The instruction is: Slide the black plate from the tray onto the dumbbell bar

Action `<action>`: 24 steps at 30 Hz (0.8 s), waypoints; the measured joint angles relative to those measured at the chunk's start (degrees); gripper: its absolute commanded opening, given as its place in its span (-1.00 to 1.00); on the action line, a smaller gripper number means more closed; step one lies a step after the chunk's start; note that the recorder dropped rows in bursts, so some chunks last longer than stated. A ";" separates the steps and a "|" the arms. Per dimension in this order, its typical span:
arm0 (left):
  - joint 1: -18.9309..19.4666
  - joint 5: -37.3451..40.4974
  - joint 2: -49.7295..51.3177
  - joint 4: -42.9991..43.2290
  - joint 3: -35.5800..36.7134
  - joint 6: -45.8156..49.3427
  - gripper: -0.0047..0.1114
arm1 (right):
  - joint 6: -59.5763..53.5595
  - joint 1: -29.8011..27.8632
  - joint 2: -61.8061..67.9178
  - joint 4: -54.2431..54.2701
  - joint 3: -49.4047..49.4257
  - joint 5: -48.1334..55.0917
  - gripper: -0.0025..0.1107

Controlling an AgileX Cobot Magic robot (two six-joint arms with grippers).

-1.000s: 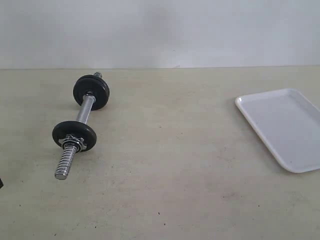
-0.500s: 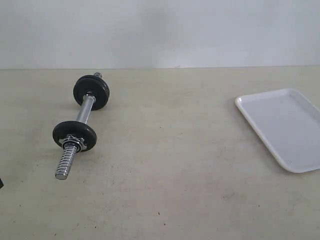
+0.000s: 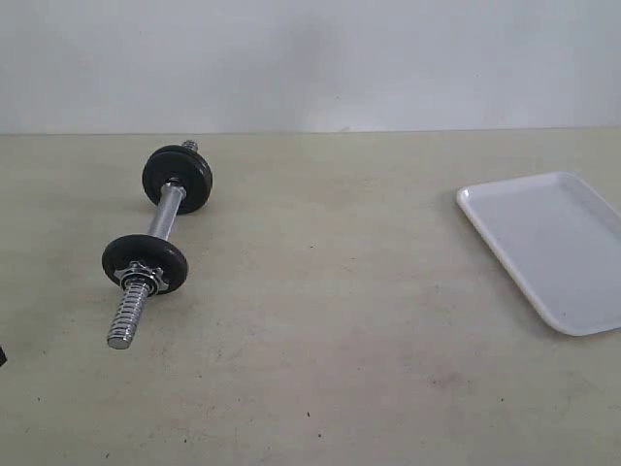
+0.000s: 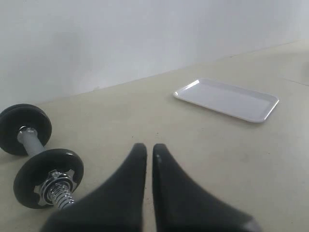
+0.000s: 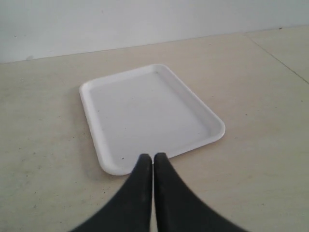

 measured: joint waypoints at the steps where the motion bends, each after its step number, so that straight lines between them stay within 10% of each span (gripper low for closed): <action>1: 0.00 0.00 0.00 0.00 0.00 0.00 -0.84 | 0.00 0.00 0.00 -0.34 0.00 0.00 -0.96; 24: 0.00 0.00 0.00 0.00 0.00 0.00 -0.84 | -5.05 3.11 0.00 -0.53 0.00 0.09 -0.96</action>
